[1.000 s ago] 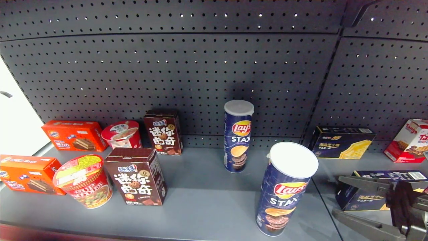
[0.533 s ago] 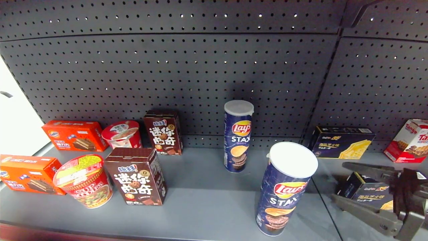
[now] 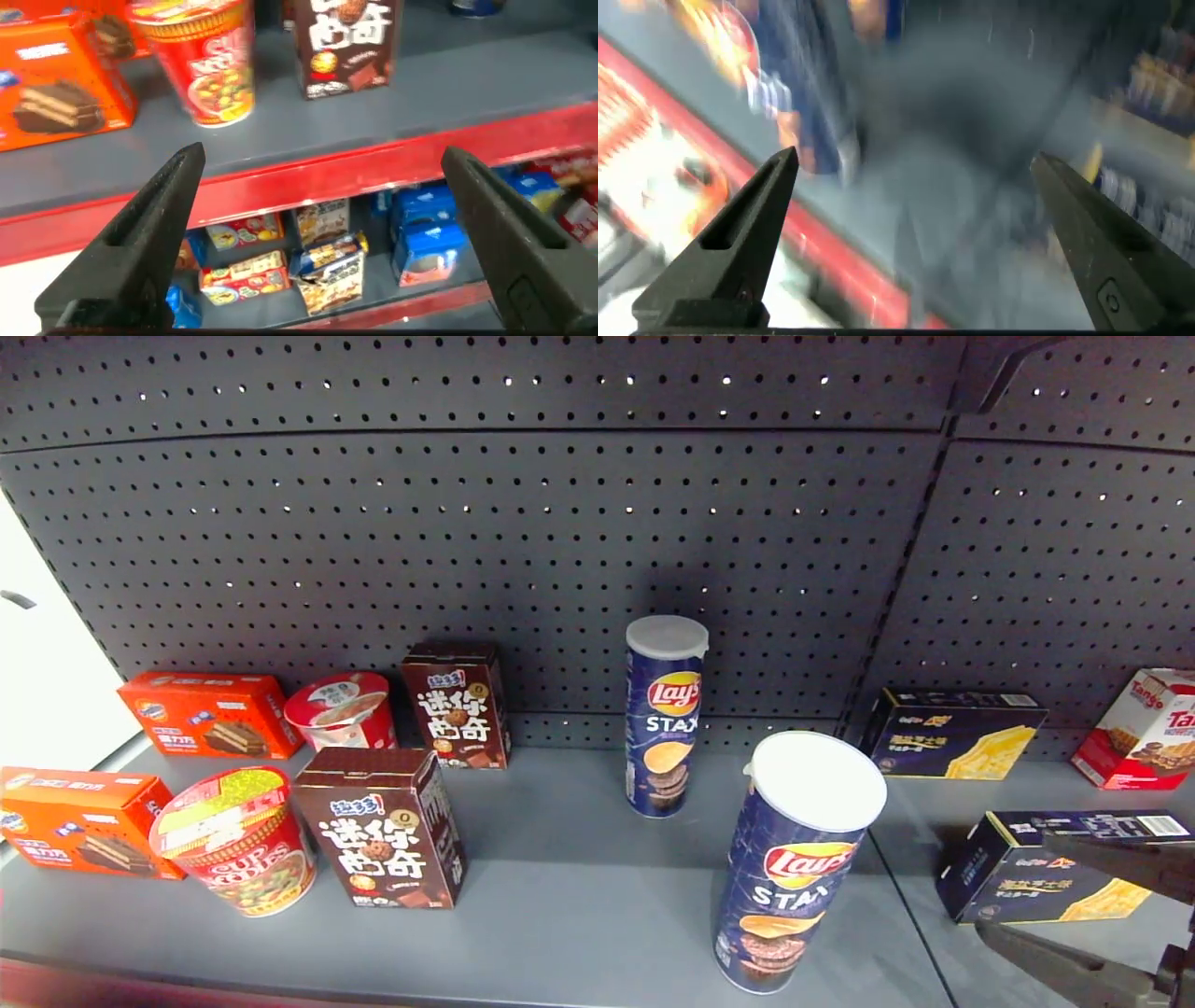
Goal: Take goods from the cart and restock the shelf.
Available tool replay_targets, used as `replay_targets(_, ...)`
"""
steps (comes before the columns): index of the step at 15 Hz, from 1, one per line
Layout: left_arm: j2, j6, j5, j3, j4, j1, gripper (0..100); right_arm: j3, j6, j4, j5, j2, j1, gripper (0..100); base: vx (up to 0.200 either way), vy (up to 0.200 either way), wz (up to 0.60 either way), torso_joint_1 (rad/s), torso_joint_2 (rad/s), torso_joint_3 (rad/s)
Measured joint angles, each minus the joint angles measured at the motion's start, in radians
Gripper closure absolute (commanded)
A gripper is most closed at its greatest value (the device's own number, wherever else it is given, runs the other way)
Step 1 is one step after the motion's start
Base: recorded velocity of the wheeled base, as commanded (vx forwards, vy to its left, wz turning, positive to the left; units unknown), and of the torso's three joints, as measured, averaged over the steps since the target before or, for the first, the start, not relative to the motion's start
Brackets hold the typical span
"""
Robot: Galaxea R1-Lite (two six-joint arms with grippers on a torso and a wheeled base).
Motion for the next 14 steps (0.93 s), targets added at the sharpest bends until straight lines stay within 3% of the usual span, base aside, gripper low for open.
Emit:
replay_targets(9, 0.025, 0.000, -0.004, -0.001, 0.000, -0.001, 0, 0.119, -0.046, -0.021, 0.043, -0.035, 0.050, 0, 0.000, 0.000, 0.00, 0.000, 0.00, 0.000)
replay_targets(14, 0.019, -0.005, 0.002, -0.001, 0.001, 0.007, 0, 0.085, -0.047, -0.082, 0.052, 0.055, 0.053, 0, 0.000, 0.000, 0.00, 0.000, 0.00, 0.000)
